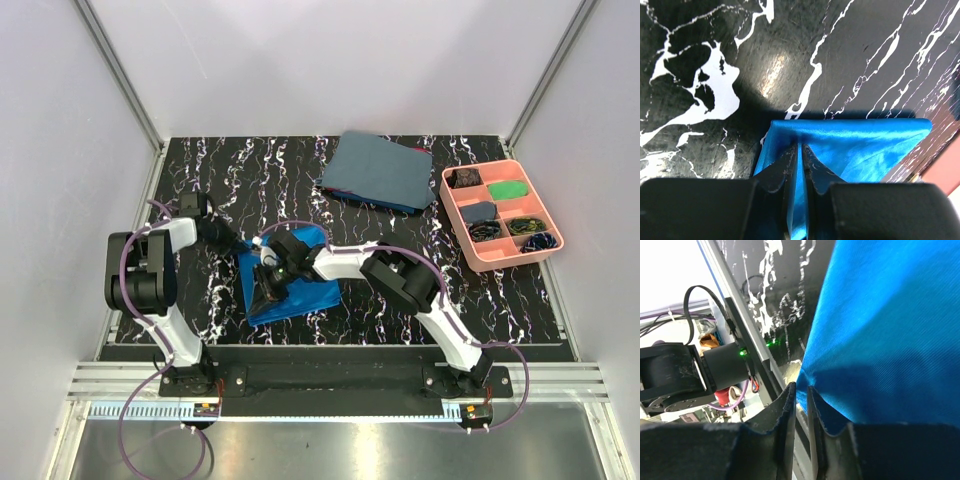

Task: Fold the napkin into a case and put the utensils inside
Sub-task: Smooth out the square-folded napkin at the center of the board.

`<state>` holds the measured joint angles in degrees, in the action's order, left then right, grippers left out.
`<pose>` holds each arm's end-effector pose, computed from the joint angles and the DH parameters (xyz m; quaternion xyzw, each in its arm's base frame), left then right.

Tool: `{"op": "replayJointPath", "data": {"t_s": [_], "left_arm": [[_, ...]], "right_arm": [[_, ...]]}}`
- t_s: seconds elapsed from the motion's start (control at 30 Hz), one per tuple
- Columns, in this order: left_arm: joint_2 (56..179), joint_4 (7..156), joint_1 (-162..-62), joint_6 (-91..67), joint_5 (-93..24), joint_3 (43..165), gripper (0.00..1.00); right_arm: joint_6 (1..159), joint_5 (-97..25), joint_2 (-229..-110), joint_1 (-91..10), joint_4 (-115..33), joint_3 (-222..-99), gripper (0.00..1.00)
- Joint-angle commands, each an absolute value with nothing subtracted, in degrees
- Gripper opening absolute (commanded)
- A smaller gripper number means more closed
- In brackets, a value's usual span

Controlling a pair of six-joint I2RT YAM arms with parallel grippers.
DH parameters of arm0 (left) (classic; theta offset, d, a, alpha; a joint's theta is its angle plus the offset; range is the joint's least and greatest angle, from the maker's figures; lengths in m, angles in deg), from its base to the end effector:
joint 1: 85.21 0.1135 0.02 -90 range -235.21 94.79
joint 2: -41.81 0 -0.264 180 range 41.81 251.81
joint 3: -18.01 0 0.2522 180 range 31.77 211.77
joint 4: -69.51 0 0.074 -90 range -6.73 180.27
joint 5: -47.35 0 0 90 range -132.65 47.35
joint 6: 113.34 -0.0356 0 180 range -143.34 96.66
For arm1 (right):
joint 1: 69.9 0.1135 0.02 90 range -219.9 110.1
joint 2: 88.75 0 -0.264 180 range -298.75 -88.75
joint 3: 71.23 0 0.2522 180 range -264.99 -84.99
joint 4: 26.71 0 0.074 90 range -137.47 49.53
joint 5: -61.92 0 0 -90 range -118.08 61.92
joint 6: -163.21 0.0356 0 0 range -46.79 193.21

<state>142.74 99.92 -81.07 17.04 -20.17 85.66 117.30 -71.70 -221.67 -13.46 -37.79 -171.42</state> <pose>0.3284 0.0101 0.1385 -0.3207 0.9007 -0.2498 0.1531 0.2471 0.4168 0.1014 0.2368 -0.8334 -0.4985 0.0300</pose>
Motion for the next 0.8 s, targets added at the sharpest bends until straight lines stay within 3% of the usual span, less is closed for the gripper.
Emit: {"op": "replayJointPath", "data": {"t_s": [0.0,0.5,0.6,0.73,0.77], "left_arm": [[144.38,98.48,-80.73,16.39,-21.82,86.96,0.15],[140.79,98.65,-81.17,15.86,-21.12,87.31,0.16],[136.93,100.14,-81.87,14.98,-20.15,88.37,0.21],[129.63,105.41,-84.5,12.52,-22.95,90.74,0.32],[127.96,107.16,-84.86,11.74,-23.57,90.65,0.39]], "right_arm": [[115.57,-70.97,-217.06,-12.34,-39.41,-171.82,0.23],[116.81,-71.51,-220.5,-11.37,-37.47,-170.24,0.23],[114.52,-69.49,-216.73,-11.28,-42.55,-170.86,0.25],[112.59,-65.62,-208.39,-11.45,-49.32,-170.16,0.33],[111.8,-64.48,-207.06,-11.54,-50.74,-169.89,0.37]]}}
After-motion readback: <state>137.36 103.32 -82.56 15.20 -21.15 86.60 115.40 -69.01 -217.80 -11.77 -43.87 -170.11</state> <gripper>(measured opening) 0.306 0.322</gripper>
